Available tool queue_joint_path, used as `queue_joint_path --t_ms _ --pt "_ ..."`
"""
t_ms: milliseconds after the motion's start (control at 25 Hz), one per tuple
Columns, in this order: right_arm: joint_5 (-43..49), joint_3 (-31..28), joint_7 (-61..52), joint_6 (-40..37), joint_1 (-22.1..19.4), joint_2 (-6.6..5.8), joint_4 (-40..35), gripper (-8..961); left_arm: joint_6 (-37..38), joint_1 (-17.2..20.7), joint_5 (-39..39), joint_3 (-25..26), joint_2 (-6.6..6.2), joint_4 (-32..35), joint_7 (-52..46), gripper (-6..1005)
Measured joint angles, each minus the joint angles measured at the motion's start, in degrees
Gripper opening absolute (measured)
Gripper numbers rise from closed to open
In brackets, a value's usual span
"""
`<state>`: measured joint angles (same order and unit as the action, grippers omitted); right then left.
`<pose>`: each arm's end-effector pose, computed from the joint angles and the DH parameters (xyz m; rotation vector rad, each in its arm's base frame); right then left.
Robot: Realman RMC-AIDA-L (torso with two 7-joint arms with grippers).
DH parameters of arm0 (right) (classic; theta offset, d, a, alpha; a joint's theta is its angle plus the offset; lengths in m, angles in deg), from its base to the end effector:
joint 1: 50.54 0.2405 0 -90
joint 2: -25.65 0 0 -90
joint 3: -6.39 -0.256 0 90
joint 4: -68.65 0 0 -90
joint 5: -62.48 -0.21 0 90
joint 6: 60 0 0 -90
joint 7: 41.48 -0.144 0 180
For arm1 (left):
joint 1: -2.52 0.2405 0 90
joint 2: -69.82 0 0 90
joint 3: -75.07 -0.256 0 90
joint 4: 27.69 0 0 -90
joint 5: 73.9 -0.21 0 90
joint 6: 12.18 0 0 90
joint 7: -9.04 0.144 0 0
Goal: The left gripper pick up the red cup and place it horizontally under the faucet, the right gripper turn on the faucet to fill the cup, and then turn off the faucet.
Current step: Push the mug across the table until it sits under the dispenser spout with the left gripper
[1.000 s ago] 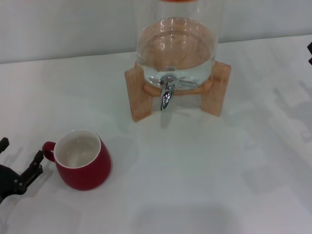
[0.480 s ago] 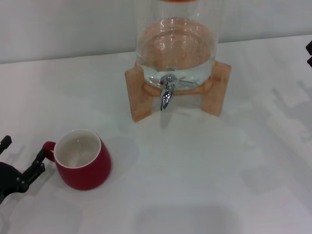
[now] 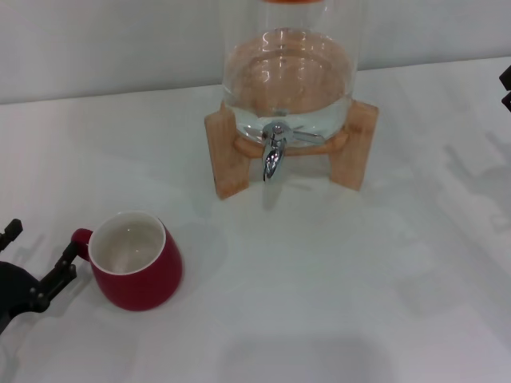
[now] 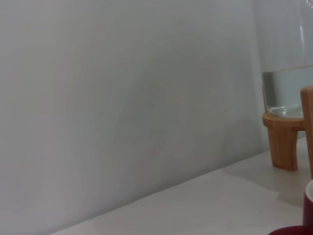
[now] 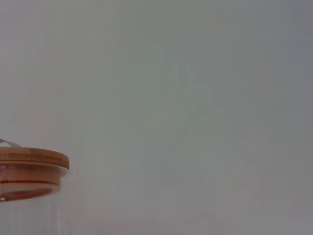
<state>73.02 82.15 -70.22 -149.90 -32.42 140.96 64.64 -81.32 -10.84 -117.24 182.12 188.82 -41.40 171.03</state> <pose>0.3478 0.2797 0.0572 -1.5069 0.4475 1.0214 -0.3532 0.2660 -0.0324 -2.0339 -0.3664 -0.5576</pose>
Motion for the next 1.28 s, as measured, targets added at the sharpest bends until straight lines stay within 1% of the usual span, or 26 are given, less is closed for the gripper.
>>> queue_joint_path --t_ms 1280 --pt "0.00 0.00 0.00 0.00 0.19 0.00 0.06 851 1.46 -1.14 -1.13 0.00 0.00 0.01 0.00 861"
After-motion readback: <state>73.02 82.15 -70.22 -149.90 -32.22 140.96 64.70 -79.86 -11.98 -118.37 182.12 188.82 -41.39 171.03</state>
